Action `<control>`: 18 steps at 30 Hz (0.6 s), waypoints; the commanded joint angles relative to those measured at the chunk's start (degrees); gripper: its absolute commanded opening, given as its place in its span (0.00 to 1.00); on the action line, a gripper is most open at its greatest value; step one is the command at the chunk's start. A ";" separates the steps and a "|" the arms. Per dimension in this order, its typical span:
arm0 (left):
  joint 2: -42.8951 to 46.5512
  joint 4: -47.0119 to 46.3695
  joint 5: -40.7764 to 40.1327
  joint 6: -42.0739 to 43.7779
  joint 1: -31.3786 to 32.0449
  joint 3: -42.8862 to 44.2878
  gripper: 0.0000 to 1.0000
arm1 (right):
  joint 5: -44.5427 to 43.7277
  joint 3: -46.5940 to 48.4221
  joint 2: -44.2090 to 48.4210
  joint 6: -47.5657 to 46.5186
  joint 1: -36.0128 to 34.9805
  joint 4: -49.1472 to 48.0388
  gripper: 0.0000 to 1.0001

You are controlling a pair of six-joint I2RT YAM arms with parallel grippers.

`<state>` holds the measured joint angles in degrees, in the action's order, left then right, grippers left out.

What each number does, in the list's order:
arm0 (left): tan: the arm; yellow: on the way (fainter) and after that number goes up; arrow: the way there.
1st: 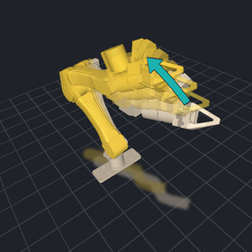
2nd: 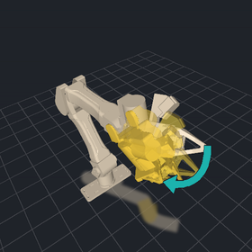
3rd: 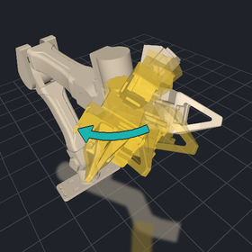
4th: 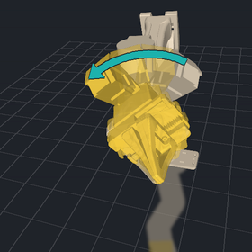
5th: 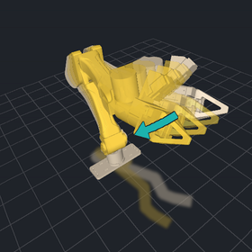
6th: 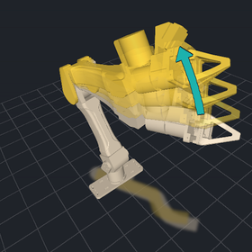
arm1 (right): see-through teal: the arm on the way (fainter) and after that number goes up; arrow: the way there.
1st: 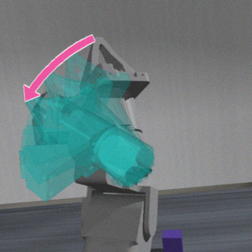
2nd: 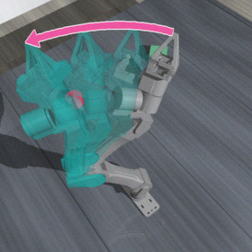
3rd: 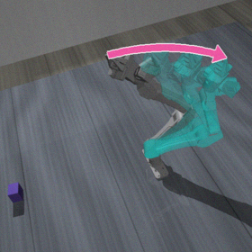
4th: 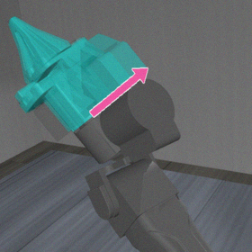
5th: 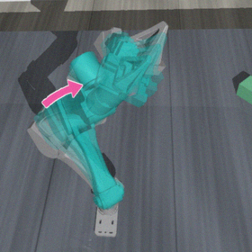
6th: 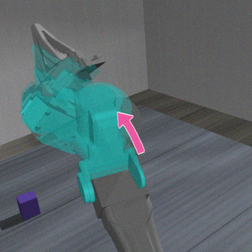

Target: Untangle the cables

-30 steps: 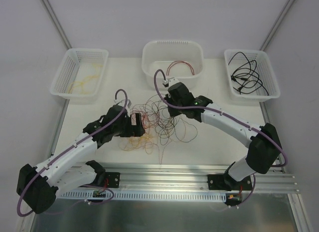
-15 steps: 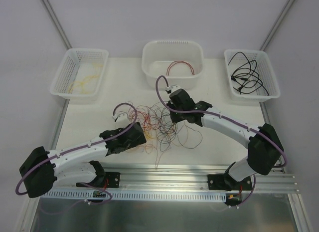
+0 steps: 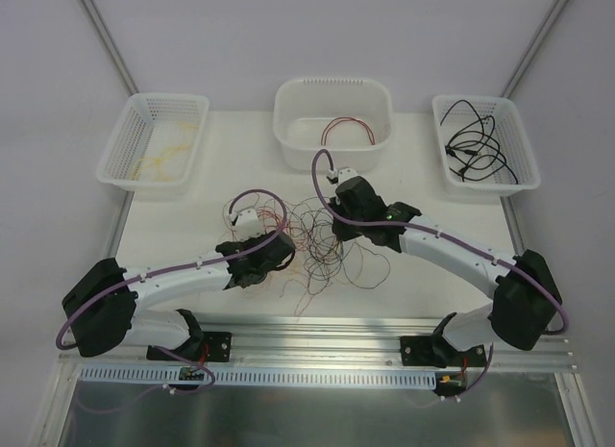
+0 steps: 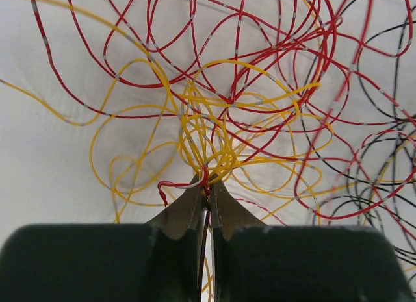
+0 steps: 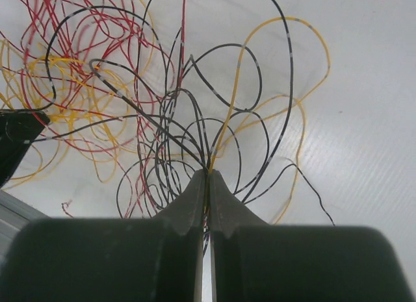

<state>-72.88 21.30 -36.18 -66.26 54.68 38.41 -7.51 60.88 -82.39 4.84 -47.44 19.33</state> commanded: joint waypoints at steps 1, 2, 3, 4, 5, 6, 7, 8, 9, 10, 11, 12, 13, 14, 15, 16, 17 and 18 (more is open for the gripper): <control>1.42 -0.21 -5.30 2.09 -0.97 -0.35 0.00 | -3.20 -1.03 5.38 -0.44 1.73 1.84 0.01; 2.47 -0.21 -5.21 4.01 -2.63 -0.79 0.00 | -3.74 -1.90 6.35 -0.88 2.52 2.63 0.01; 5.00 -0.21 -5.21 5.25 -3.60 -1.23 0.00 | -4.61 -2.26 7.32 -1.50 4.44 4.55 0.01; 6.60 -0.21 -4.86 8.40 -4.83 -1.93 0.00 | -6.27 -2.61 9.68 -1.85 5.59 5.62 0.01; 8.35 -0.12 -4.69 10.52 -7.36 -2.11 0.00 | -6.73 -3.13 11.10 -2.29 7.00 6.67 0.00; 11.94 -0.20 -4.34 12.80 -9.04 -2.11 0.00 | -6.90 -3.31 12.59 -2.55 10.67 8.77 0.01; 13.80 -0.03 -3.99 18.04 -10.63 -1.77 0.00 | -7.08 -3.31 14.00 -3.08 12.62 9.92 0.01; 15.56 0.14 -2.50 21.05 -12.21 -1.24 0.00 | -7.17 -3.23 17.06 -3.43 14.55 10.98 0.01; 18.71 0.49 -1.79 23.78 -15.70 -0.54 0.00 | -7.43 -2.70 18.48 -4.04 18.14 13.34 0.01; 19.96 1.19 -1.61 28.94 -16.87 1.64 0.00 | -8.83 -2.26 19.80 -4.49 19.74 14.67 0.01; 21.19 2.68 -1.70 31.86 -18.10 3.14 0.00 | -9.45 -1.56 22.16 -4.40 21.23 15.90 0.01; 22.42 3.74 -1.87 34.59 -19.59 4.72 0.00 | -9.72 -0.86 23.05 -5.79 24.03 18.17 0.01; 22.61 4.97 -2.31 39.06 -20.22 8.40 0.00 | -9.89 0.45 24.11 -6.07 25.71 19.24 0.01; 22.70 7.50 -3.09 41.19 -20.57 10.26 0.00 | -9.81 1.16 25.51 -5.98 27.38 20.21 0.01; 22.17 8.75 -3.89 43.12 -21.27 12.10 0.00 | -9.28 1.69 26.13 -5.98 30.62 21.87 0.01; 21.82 9.98 -4.76 45.84 -21.36 15.43 0.00 | -8.32 2.74 26.66 -5.64 32.39 22.76 0.01; 21.56 11.38 -5.64 46.83 -21.54 16.77 0.00 | -7.62 3.10 27.28 -5.28 34.06 23.29 0.01; 21.38 13.22 -7.39 47.71 -21.63 17.91 0.00 | -6.74 3.28 28.59 -5.19 36.60 23.82 0.01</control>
<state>-51.27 28.60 -39.33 -28.38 33.63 52.51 -14.81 61.19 -56.29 0.36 -15.44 38.24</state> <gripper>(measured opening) 0.011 0.023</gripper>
